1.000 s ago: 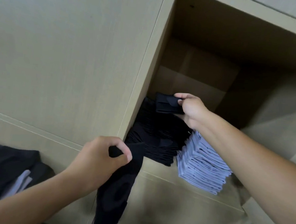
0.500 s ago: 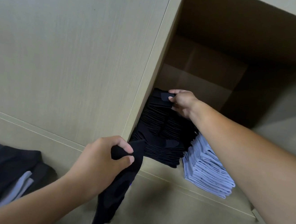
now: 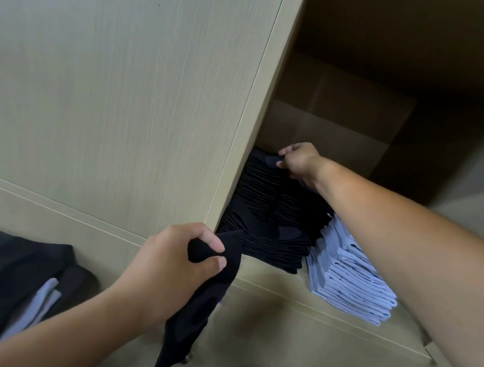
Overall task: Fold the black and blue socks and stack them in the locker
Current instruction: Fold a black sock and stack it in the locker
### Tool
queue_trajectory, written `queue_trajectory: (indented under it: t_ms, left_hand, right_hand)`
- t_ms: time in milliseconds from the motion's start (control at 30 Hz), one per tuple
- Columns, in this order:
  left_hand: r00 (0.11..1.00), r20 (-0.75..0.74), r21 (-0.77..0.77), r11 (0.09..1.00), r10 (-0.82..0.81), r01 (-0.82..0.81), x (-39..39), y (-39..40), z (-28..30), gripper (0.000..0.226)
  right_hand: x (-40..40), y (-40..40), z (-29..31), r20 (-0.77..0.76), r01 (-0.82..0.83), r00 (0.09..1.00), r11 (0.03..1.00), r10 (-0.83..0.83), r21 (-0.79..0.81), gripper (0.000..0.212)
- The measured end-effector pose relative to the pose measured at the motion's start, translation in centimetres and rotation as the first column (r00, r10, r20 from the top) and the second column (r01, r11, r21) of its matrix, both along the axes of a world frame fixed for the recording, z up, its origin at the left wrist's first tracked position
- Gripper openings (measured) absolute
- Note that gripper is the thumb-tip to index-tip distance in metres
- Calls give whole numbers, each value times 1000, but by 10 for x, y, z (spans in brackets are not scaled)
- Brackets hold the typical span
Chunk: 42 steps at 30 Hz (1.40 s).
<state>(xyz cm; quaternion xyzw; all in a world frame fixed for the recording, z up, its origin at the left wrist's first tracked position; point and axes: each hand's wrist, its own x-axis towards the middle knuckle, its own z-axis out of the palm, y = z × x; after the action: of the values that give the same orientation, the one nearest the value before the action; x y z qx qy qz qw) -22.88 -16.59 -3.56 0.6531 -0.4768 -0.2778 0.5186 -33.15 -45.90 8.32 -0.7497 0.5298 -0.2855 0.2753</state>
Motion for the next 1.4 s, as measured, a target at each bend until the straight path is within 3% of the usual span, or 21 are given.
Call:
queue_trajectory:
  t_ms: [133, 367, 567, 800, 933, 1167, 1333, 1400]
  left_hand:
    - [1000, 9, -20, 1000, 19, -18, 2, 2, 3, 11]
    - [999, -6, -84, 995, 46, -47, 10, 7, 14, 16]
    - [998, -13, -118, 991, 54, -56, 13, 11, 23, 16]
    - [997, -70, -176, 984, -17, 5, 12, 18, 34, 12]
    - [974, -191, -169, 982, -120, 87, 13, 22, 35, 11]
    - [915, -389, -162, 986, -104, 42, 21, 27, 32, 13]
    - [915, -403, -129, 991, -30, -24, 31, 28, 26, 14]
    - [913, -407, -114, 992, 4, -56, 36, 29, 25, 13]
  right_hand:
    - [-2, 3, 2, -53, 40, 998, 999, -40, -1, 23]
    - [-16, 40, 0, 211, -64, 974, 992, 85, -107, 17]
    - [-51, 130, -26, 266, -202, 932, 962, 246, -183, 16]
    - [-75, 190, -83, 258, -325, 908, 944, 330, -62, 20]
    - [-83, 200, -105, 244, -360, 901, 932, 358, -37, 24]
    - [-95, 210, -127, 247, -612, 789, 757, 562, 231, 17]
    - [-95, 217, -158, 266, -614, 788, 679, 555, 402, 51]
    - [-93, 221, -168, 251, -622, 778, 652, 576, 433, 50]
